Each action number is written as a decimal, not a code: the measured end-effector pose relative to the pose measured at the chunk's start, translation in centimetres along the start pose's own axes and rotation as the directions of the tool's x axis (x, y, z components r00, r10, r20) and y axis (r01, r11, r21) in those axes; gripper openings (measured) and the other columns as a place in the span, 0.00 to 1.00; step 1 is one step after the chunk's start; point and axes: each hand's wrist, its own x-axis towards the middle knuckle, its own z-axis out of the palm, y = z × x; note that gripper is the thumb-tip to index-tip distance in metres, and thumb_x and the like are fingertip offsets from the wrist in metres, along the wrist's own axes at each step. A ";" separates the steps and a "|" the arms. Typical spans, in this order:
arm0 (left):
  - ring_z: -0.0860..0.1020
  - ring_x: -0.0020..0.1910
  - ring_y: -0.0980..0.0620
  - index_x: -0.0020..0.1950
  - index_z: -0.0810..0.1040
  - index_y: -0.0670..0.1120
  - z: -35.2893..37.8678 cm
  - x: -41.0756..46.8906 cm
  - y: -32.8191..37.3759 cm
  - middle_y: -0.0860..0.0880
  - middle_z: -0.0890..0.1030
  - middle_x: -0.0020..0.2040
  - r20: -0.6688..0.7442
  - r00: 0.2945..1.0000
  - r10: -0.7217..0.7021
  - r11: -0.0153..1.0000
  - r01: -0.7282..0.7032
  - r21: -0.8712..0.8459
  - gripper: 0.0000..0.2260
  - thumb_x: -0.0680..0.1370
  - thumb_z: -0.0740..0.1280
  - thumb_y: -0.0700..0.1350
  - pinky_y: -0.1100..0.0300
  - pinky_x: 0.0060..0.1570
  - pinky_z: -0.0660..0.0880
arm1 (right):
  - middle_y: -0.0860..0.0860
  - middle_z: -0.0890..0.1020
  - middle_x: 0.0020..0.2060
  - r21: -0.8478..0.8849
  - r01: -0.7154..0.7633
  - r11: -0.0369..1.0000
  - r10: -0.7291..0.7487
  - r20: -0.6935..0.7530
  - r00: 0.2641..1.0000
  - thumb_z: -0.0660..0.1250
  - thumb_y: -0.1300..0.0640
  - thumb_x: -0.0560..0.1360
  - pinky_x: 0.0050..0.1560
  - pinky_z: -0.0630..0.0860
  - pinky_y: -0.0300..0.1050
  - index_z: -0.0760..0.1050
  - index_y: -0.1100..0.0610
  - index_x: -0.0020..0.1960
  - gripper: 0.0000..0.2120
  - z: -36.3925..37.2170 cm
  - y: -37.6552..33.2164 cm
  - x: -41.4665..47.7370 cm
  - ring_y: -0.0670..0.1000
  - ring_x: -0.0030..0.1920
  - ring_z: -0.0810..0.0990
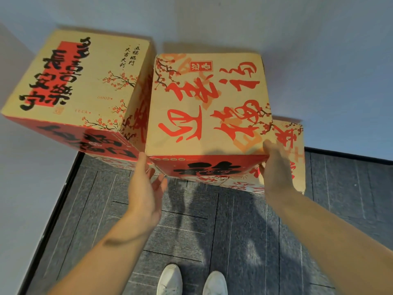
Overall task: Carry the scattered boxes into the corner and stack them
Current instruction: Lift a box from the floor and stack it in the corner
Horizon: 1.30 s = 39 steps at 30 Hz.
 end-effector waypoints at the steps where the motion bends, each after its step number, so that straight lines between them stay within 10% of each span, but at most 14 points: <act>1: 0.77 0.45 0.54 0.57 0.78 0.52 0.1 0.0 0.1 0.51 0.78 0.50 0.037 0.999 -0.004 0.999 0.005 -0.042 0.12 0.84 0.65 0.59 0.61 0.42 0.74 | 0.48 0.76 0.62 -0.029 0.008 1.000 -0.009 -0.007 1.000 0.56 0.50 0.87 0.50 0.74 0.42 0.67 0.54 0.76 0.20 0.3 0.4 -0.2 0.48 0.60 0.75; 5: 0.81 0.47 0.57 0.56 0.81 0.49 0.9 0.3 1.5 0.54 0.84 0.45 0.015 1.000 0.023 0.997 -0.022 -0.068 0.07 0.85 0.65 0.50 0.62 0.48 0.74 | 0.48 0.72 0.75 -0.012 -0.017 1.000 0.017 0.000 1.000 0.61 0.39 0.78 0.75 0.70 0.61 0.60 0.45 0.82 0.33 1.7 1.0 -1.8 0.53 0.75 0.71; 17: 0.82 0.54 0.58 0.66 0.78 0.45 1.6 1.5 4.0 0.52 0.85 0.55 0.031 0.991 0.133 0.990 -0.134 0.048 0.12 0.85 0.66 0.48 0.56 0.72 0.73 | 0.48 0.76 0.67 -0.002 -0.028 1.000 0.028 0.014 1.000 0.55 0.41 0.84 0.69 0.76 0.59 0.62 0.41 0.76 0.21 4.8 1.0 -1.9 0.52 0.66 0.77; 21: 0.83 0.52 0.57 0.59 0.78 0.47 1.6 1.8 3.9 0.51 0.86 0.53 0.029 0.990 0.135 0.990 -0.136 0.044 0.06 0.85 0.67 0.48 0.56 0.69 0.75 | 0.47 0.74 0.72 0.004 -0.028 1.000 0.028 -0.009 1.000 0.55 0.38 0.78 0.74 0.72 0.62 0.62 0.38 0.76 0.26 4.9 0.9 -1.7 0.53 0.72 0.73; 31: 0.82 0.52 0.50 0.77 0.69 0.45 1.5 3.4 3.1 0.51 0.83 0.48 0.021 0.995 0.099 0.993 -0.101 0.065 0.27 0.82 0.71 0.54 0.58 0.46 0.78 | 0.44 0.75 0.71 -0.028 -0.022 0.999 0.022 0.007 1.000 0.54 0.36 0.75 0.74 0.71 0.62 0.64 0.37 0.72 0.25 4.6 1.2 -1.5 0.51 0.72 0.73; 39: 0.82 0.51 0.47 0.73 0.70 0.48 1.5 3.3 2.4 0.47 0.82 0.47 0.026 0.996 0.089 0.990 -0.091 0.104 0.20 0.84 0.67 0.54 0.55 0.49 0.78 | 0.43 0.70 0.77 -0.039 -0.026 0.999 0.027 0.017 1.000 0.53 0.34 0.77 0.79 0.65 0.61 0.58 0.40 0.82 0.34 4.5 1.7 -1.7 0.50 0.78 0.68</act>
